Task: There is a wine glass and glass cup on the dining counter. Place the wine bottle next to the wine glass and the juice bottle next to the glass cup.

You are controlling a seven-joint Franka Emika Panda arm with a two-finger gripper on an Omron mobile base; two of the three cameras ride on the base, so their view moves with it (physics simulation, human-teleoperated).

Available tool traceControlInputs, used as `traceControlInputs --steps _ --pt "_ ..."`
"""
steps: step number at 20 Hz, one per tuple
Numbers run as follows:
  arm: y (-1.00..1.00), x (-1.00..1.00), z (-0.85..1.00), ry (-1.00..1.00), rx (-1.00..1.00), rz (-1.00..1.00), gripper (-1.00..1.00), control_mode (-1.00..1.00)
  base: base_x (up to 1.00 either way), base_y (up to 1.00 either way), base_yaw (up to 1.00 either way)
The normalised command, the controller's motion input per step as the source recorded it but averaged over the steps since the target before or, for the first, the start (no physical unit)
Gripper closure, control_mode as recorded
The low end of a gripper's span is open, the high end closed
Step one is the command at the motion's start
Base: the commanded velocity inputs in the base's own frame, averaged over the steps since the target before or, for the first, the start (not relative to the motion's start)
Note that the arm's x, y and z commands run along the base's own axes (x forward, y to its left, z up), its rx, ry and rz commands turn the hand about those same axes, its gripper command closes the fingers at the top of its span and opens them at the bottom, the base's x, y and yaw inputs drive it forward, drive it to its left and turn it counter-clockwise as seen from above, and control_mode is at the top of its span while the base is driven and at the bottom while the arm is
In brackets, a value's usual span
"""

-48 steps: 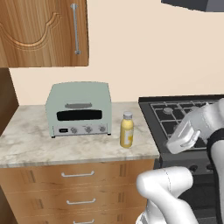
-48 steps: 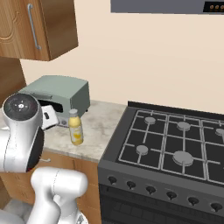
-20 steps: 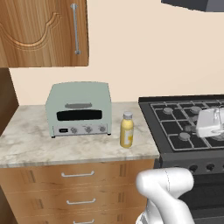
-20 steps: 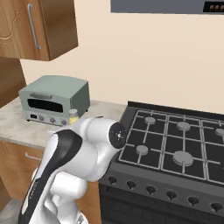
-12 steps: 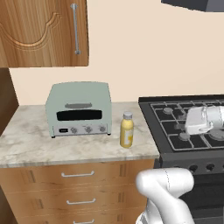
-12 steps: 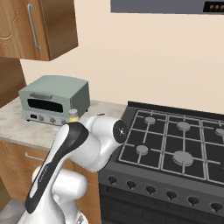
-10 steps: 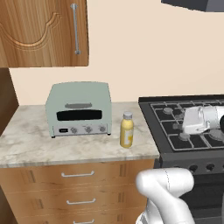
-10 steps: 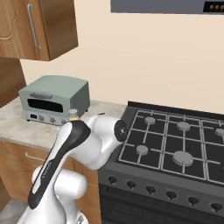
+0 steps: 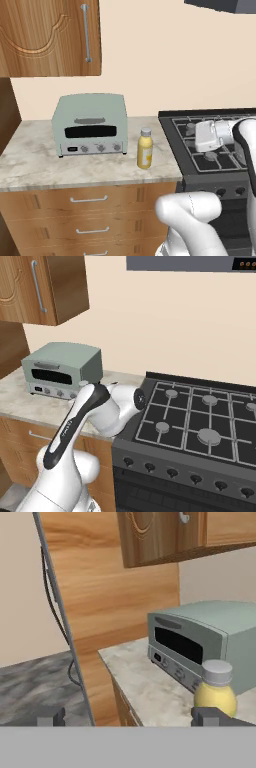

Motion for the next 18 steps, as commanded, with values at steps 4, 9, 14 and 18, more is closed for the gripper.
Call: traceControlInputs --steps 4,9,14,18 --pt "0.24 0.15 -0.12 -0.03 0.0 0.11 -1.0 -1.0 0.0 0.0 0.0" --pt "0.08 0.27 -0.04 -0.03 0.0 0.05 -1.0 -1.0 0.0 0.0 0.0" --pt "0.13 0.2 -0.04 -0.05 0.0 0.04 -1.0 -1.0 0.0 0.0 0.0" --pt "0.16 0.11 -0.11 -0.03 0.02 0.07 -1.0 -1.0 0.0 0.0 0.0"
